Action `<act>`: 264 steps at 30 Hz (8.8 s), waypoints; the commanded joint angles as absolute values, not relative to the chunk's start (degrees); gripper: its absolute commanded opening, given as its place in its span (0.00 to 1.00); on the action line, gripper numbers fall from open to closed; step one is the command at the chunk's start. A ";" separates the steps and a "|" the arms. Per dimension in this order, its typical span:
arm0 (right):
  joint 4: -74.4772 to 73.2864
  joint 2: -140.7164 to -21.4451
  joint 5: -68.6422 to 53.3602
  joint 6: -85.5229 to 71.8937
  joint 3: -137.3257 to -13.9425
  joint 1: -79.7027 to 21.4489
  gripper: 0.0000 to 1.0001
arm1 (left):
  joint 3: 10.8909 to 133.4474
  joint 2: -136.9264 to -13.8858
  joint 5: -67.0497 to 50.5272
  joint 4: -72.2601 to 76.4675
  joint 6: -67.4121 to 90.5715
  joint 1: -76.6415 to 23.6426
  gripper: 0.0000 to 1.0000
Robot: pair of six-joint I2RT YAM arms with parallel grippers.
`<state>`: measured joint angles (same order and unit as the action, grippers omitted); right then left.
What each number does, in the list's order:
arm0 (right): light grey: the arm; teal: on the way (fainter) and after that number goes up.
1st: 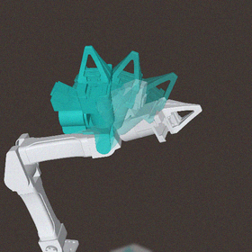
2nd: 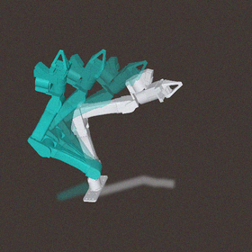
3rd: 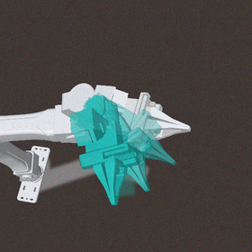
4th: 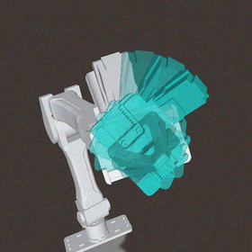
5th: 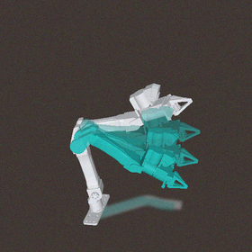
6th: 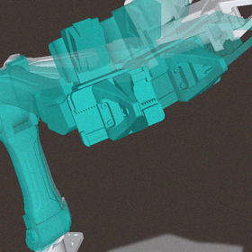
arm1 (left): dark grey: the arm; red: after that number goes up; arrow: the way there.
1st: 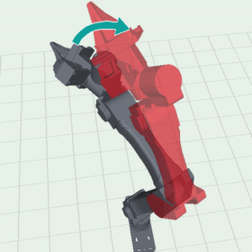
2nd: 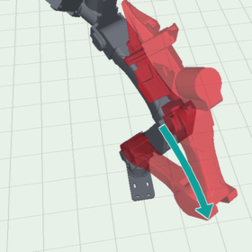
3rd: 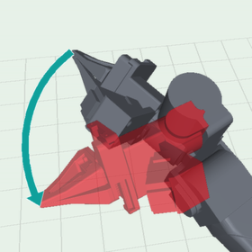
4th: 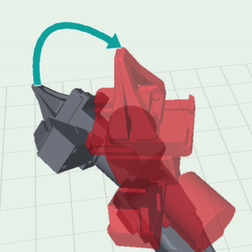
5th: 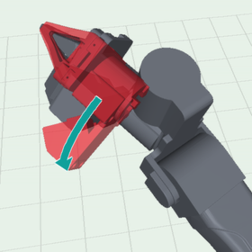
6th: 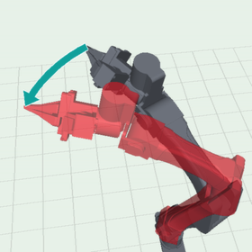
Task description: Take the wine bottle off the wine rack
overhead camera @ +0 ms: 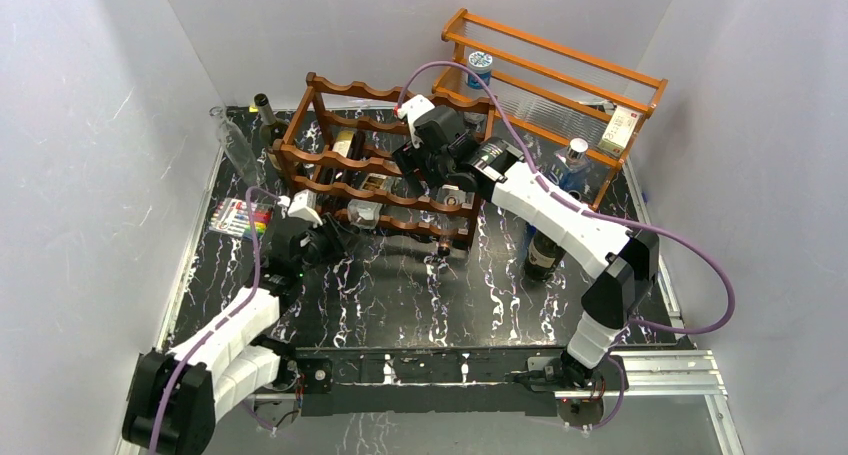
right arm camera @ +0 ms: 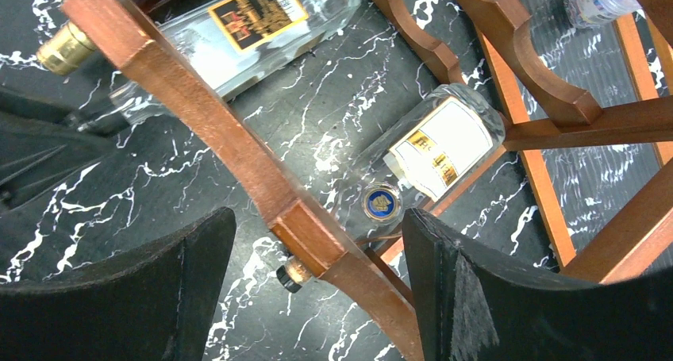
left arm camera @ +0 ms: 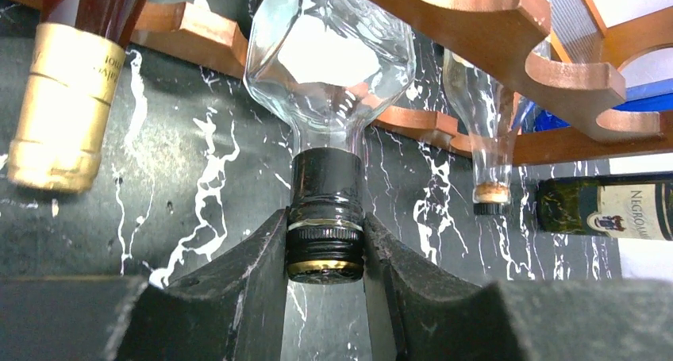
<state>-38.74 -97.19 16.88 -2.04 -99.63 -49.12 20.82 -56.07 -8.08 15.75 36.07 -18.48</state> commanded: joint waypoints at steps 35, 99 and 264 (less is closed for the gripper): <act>-35.66 -97.23 18.23 8.59 -108.52 -54.12 0.98 | 49.44 -32.26 -10.09 -43.41 41.39 -18.55 0.00; 60.17 -113.03 30.10 15.96 -63.14 -79.41 0.46 | 74.65 -45.39 1.55 -61.87 43.96 -18.55 0.14; -28.74 -116.26 6.02 18.72 -117.45 -49.67 0.98 | 43.69 -31.77 -16.14 -42.97 38.91 4.74 0.00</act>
